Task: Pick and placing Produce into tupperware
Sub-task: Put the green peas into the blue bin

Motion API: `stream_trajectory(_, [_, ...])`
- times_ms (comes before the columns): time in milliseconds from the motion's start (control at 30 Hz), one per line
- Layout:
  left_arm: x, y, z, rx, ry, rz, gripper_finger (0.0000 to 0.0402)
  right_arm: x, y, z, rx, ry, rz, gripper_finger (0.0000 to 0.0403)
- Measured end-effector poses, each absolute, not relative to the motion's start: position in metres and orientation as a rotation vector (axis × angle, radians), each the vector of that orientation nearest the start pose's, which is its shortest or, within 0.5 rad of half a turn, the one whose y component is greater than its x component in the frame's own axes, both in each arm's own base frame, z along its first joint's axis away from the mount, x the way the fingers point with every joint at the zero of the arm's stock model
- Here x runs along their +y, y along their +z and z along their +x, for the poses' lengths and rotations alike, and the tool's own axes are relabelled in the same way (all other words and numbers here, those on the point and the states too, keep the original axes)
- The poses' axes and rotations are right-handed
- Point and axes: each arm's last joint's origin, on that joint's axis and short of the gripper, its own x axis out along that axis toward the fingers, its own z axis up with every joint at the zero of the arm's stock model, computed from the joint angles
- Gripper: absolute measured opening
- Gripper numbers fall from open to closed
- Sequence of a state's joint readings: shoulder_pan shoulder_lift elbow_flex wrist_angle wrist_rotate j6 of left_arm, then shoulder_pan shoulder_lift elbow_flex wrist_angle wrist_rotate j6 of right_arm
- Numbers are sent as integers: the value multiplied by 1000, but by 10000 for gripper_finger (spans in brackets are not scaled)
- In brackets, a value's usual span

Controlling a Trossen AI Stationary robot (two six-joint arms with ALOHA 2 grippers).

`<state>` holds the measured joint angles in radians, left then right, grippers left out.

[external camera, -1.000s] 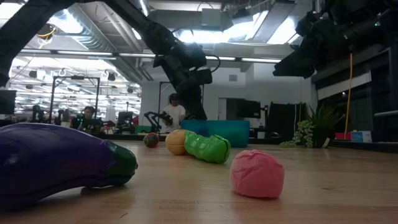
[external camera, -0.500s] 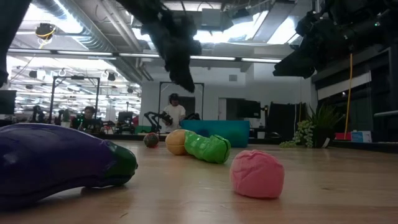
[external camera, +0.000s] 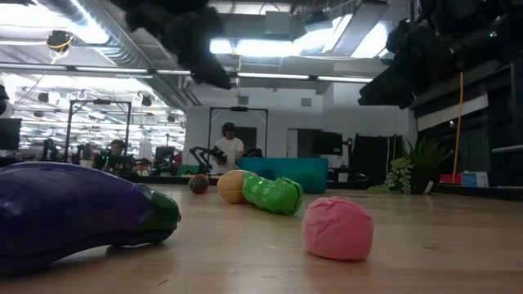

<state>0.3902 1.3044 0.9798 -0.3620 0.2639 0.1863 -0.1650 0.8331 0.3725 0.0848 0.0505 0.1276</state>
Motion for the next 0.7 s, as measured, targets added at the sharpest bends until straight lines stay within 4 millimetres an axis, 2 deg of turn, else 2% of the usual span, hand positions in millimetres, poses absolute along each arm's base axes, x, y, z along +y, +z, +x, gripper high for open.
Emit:
stream_trajectory(233, [67, 257, 217, 547, 77, -25, 136, -29, 199, 185, 408, -205, 150, 196])
stream_trajectory(400, [49, 248, 196, 484, 63, -15, 143, -29, 197, 192, 392, -182, 113, 196])
stream_trajectory(600, [35, 238, 174, 301, 35, 18, 143, -25, 204, 198, 302, -77, 91, 196])
stream_trajectory(700, [30, 230, 165, 287, 22, 1, 139, -18, 212, 201, 284, -22, 124, 196])
